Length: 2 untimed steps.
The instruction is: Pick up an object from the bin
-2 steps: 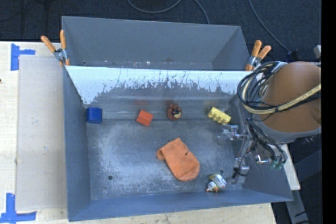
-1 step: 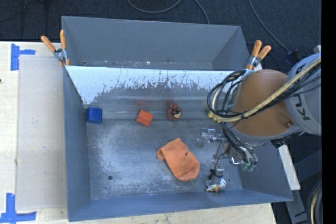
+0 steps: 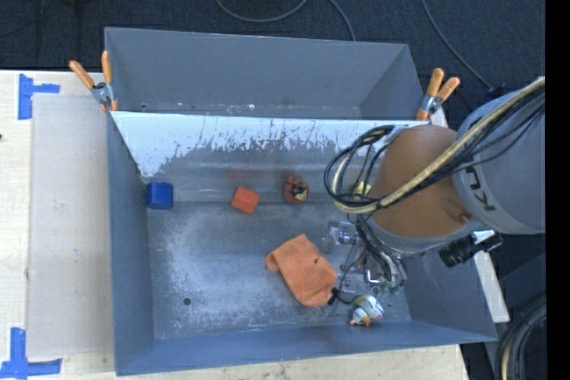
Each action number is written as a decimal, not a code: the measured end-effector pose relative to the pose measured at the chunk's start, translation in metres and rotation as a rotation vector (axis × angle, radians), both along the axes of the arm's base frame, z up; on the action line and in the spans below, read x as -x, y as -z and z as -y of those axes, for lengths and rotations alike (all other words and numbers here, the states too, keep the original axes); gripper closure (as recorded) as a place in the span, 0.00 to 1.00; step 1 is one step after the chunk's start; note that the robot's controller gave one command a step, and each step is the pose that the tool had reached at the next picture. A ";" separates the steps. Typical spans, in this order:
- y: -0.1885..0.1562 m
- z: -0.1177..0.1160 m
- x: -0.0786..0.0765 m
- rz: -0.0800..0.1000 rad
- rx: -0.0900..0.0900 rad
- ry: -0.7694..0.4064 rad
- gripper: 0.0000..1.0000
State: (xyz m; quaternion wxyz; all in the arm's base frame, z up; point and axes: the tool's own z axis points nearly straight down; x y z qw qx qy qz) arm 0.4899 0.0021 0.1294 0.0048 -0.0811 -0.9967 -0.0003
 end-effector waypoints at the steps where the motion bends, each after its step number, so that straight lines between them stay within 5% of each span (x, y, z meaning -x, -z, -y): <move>1: 0.041 -0.031 0.001 0.003 0.000 -0.040 0.00; 2: 0.060 -0.040 0.012 -0.003 0.001 0.138 1.00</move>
Offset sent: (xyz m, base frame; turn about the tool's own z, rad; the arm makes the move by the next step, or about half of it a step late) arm -0.0119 0.0395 -0.0594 0.1403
